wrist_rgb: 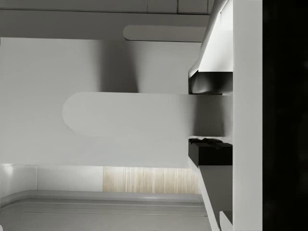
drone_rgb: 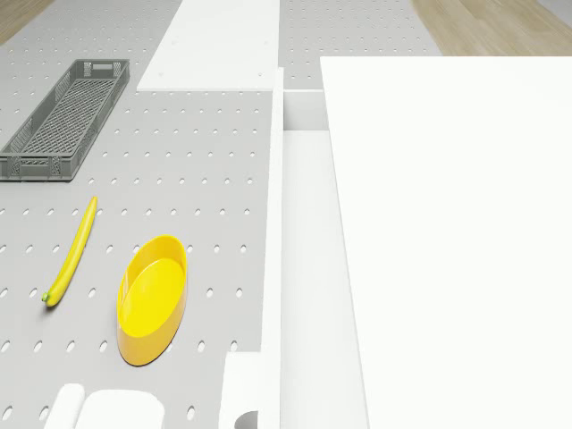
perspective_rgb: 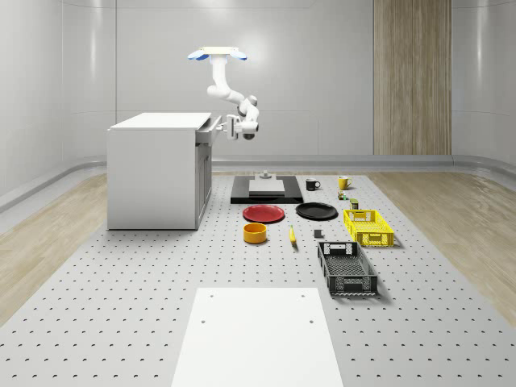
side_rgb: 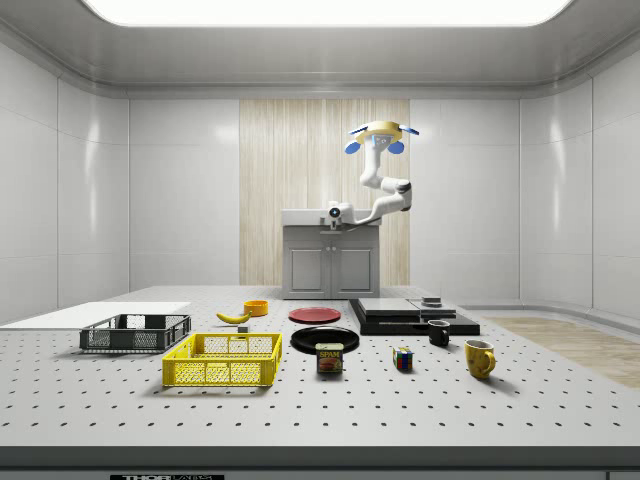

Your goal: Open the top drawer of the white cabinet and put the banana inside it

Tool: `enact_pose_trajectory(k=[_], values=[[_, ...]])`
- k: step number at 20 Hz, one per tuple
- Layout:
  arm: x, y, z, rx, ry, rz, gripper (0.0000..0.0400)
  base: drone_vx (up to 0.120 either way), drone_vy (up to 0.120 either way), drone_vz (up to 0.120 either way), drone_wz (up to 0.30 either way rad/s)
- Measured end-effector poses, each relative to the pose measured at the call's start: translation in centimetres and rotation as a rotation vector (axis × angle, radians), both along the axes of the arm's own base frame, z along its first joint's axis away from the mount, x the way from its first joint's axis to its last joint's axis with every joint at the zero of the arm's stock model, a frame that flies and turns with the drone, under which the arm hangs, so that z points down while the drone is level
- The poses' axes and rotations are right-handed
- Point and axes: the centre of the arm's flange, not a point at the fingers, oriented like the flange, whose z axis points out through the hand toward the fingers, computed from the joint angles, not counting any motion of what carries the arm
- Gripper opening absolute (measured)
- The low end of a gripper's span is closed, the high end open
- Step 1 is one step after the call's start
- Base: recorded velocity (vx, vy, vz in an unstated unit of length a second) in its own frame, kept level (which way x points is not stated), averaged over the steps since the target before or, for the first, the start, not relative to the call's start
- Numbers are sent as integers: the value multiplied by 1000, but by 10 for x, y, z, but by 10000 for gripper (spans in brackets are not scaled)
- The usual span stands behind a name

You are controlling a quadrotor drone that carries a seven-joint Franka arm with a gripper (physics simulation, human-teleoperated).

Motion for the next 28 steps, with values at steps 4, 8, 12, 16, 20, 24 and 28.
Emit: enact_pose_trajectory(k=[4, 8, 12, 16, 20, 24, 28], values=[[3, -30, -16, 52, 79, 18, 309, 0, 0, 0, 0], [-3, -48, 5, 31, 67, 8, 180, 0, 80, 0, 0], [-3, -57, 7, 20, 50, 4, 133, 0, 120, 0, 0], [-3, -61, 8, 15, 42, 3, 115, 0, 120, 0, 0], [-3, -62, 8, 12, 38, 2, 109, 0, 120, 0, 0], [-3, -63, 8, 11, 36, 1, 106, 0, 120, 0, 0], [-1, -62, 3, 16, 1, 1, 226, 0, 20, 0, 0]])
